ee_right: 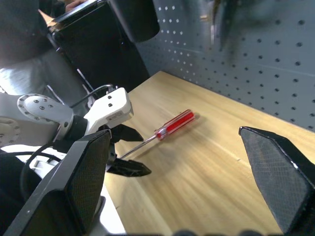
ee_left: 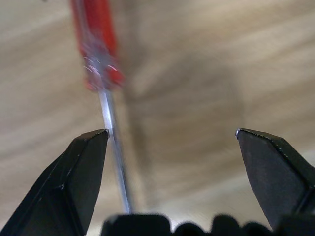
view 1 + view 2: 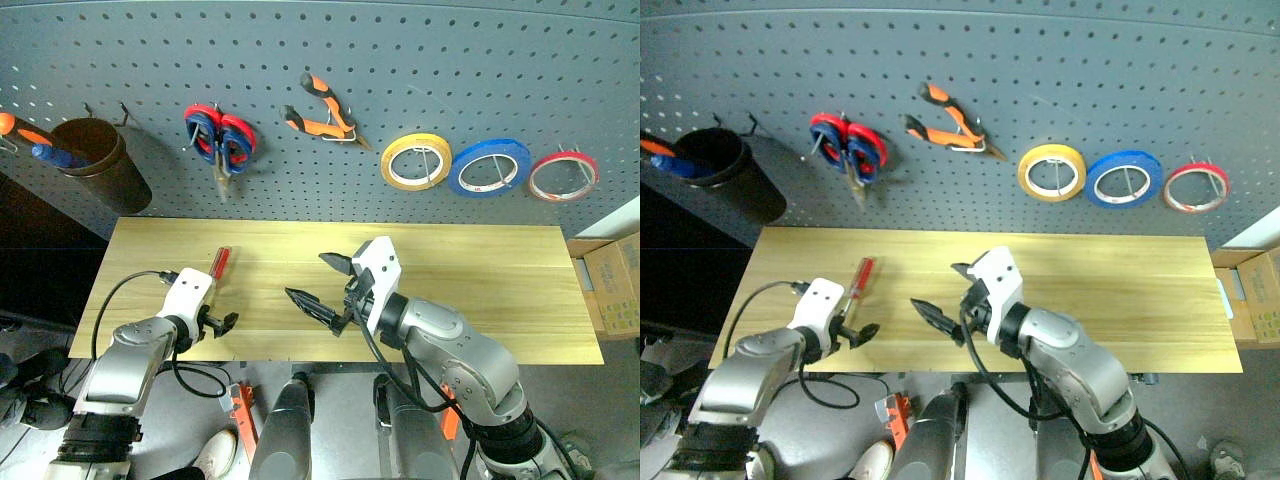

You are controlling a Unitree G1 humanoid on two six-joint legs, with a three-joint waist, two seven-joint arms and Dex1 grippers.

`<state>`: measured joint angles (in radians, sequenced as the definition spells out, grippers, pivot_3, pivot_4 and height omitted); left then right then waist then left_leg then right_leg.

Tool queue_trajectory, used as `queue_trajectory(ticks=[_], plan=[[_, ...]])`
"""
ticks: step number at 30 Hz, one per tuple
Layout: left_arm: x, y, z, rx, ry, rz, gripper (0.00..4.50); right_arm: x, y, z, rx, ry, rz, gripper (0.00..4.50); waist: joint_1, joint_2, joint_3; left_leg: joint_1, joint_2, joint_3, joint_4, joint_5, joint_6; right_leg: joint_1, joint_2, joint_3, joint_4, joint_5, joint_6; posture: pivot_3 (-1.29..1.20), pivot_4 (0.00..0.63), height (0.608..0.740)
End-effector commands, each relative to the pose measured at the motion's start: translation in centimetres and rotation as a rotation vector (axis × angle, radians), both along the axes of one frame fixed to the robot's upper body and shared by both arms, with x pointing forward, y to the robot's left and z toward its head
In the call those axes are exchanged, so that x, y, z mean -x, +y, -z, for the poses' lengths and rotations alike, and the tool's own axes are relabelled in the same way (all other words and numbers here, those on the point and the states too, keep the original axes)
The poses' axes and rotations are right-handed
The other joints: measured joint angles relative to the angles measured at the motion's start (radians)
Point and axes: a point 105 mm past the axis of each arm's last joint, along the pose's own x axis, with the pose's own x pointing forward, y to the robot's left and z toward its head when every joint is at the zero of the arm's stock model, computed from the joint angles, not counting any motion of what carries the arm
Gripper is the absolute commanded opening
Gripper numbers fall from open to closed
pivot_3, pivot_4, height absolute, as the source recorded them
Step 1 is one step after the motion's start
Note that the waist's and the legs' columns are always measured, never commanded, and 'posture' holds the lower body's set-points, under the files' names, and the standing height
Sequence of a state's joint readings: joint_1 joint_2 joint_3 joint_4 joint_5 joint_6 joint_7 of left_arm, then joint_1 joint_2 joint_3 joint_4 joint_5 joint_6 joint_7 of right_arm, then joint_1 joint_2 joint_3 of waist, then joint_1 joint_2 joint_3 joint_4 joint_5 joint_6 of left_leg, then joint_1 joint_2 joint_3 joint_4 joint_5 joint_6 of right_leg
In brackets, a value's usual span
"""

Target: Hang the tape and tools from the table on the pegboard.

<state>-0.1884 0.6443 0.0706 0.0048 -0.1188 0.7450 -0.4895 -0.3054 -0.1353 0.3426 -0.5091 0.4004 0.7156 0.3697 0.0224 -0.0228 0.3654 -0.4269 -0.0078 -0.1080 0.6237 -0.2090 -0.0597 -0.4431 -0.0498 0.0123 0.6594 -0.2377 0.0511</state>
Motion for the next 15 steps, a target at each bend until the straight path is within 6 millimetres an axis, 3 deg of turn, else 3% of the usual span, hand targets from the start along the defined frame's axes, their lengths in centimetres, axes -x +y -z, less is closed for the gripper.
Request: queue_trajectory(ticks=[1, 15], plan=[[-1.1, 0.8, -0.7, -0.040, -0.043, -0.021, 4.45, 0.9, 0.2, -1.5, -0.042, -0.043, -0.031, 4.50, 0.000, 0.000, 0.000, 0.000, 0.000, 0.000, 0.000, 0.000, 0.000, 0.000, 0.000, 0.000, 0.000, 0.000, 0.000, 0.14, 0.397, 0.740], [-4.3, 0.3, 0.2, -0.037, -0.067, -0.044, 4.45, 1.4, -0.4, -1.3, -0.030, -0.030, -0.005, 4.50, -0.006, 0.000, 0.000, -0.003, 0.000, 0.000, 0.001, 0.000, -0.001, -0.002, 0.000, 0.000, 0.001, 0.000, 0.000, 0.11, 0.395, 0.740]])
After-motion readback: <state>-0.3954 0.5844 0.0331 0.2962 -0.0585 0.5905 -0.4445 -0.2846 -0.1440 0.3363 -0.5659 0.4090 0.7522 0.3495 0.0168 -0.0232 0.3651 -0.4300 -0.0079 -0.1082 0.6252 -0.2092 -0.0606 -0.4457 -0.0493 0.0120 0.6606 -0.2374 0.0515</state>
